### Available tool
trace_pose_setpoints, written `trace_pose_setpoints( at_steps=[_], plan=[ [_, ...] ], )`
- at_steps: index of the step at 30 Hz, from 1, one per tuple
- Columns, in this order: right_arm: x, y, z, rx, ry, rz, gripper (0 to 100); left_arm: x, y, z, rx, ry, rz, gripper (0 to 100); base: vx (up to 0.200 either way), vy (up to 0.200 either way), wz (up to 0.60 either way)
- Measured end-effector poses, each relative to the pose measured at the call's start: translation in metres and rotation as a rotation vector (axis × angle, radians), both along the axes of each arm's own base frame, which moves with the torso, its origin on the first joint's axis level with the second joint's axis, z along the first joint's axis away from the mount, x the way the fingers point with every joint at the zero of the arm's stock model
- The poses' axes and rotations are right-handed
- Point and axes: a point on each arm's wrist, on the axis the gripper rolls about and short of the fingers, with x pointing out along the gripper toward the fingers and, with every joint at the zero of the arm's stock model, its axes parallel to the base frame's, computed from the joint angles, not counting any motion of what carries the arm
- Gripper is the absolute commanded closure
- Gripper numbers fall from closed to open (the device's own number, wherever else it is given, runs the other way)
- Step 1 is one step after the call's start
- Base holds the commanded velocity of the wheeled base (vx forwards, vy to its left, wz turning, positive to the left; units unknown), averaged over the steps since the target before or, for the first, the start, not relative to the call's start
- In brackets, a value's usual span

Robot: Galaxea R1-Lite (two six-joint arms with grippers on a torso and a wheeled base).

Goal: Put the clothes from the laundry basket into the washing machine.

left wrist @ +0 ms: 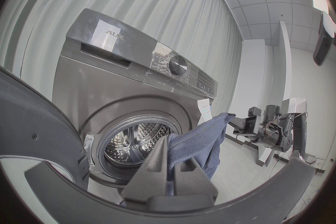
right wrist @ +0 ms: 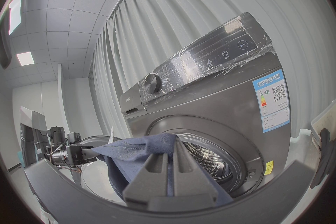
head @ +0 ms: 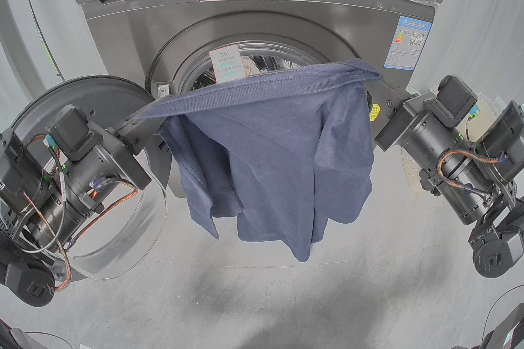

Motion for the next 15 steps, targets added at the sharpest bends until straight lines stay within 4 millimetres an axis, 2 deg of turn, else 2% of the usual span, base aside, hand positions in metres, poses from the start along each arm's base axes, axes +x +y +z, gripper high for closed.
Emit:
trace_pose_setpoints(
  at_steps=[15],
  plan=[
    [-0.0033,-0.0025,0.005,0.01,-0.015,0.0,100,0.0012,0.0008,0.0093,-0.021,-0.034,0.01,100,0.0,0.0,0.0]
  ],
)
